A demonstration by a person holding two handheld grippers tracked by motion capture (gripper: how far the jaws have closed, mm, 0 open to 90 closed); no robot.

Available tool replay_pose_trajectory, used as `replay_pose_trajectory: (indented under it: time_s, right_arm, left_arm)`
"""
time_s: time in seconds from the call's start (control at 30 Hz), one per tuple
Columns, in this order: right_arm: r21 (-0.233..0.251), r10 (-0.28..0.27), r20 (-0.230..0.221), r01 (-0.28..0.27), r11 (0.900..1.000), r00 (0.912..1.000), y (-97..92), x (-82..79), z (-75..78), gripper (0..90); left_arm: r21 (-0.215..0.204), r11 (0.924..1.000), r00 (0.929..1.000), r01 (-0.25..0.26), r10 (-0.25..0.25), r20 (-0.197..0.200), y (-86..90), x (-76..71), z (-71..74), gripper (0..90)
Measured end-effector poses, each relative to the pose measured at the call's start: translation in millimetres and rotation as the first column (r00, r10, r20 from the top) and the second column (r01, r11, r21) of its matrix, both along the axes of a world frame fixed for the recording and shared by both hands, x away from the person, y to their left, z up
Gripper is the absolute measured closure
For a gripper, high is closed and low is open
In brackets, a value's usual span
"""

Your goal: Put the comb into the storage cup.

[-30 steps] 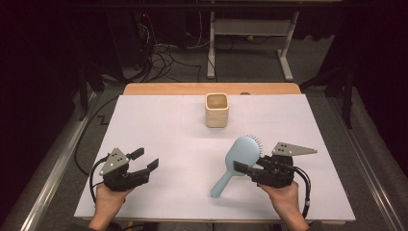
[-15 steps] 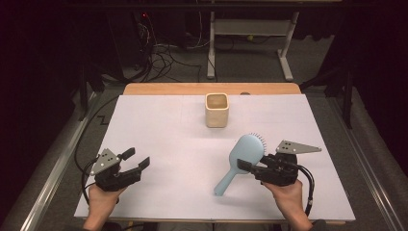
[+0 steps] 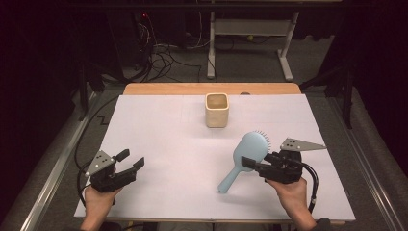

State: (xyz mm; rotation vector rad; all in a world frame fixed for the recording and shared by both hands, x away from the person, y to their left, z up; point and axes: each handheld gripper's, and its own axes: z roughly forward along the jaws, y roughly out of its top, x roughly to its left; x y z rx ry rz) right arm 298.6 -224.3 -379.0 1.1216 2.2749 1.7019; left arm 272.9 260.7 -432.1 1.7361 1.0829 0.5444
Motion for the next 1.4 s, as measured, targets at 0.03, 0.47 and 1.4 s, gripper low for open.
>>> replay_pose_trajectory:
  time_s: [0.03,0.47,1.4]
  right_arm:
    - [-0.003,-0.003,0.001,0.003,1.0,1.0,-1.0,0.2,0.6,54.8]
    - [-0.017,-0.035,0.007,0.035,0.9992,0.9994,-10.6,5.4,8.7,54.8]
    - [-0.043,-0.098,0.032,0.099,0.9941,0.9947,-20.8,30.8,23.6,54.5]
  left_arm:
    - [-0.002,1.0,1.0,-0.002,0.002,-0.003,0.5,0.1,-0.7,34.1]
    - [-0.014,0.9997,0.9996,-0.02,0.02,-0.021,4.0,0.4,-8.8,33.6]
    - [0.002,1.0,0.9983,-0.009,0.009,-0.057,-5.2,-0.3,-27.0,33.7]
